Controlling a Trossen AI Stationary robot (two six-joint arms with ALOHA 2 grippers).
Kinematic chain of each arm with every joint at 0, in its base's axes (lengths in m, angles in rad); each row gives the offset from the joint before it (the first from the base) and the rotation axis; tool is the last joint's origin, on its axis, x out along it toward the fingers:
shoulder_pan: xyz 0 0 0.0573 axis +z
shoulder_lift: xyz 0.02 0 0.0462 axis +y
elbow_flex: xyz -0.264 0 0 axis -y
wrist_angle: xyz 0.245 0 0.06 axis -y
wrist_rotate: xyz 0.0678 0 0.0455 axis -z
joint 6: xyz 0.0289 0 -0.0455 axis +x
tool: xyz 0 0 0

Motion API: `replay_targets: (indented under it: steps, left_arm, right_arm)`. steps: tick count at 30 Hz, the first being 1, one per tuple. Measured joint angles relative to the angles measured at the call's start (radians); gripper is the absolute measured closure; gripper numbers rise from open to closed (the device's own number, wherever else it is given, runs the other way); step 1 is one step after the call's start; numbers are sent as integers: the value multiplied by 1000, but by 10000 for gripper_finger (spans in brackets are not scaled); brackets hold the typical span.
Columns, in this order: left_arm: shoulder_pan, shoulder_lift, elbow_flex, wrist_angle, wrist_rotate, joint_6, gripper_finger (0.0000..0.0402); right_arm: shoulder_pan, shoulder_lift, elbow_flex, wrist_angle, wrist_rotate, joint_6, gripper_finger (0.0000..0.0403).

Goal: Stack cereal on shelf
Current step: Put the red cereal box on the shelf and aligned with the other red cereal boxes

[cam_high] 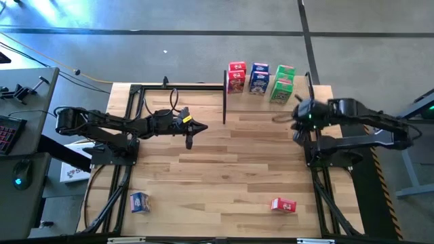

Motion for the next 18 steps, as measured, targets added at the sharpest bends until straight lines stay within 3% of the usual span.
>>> replay_targets:
  steps: [7,18]
  left_arm:
    - [0,7,0,1,-17,11,401]
    - [0,63,0,10,-81,34,401]
  right_arm:
    - [370,20,-55,-19,1,373,348]
    - [862,193,-69,-2,43,827,251]
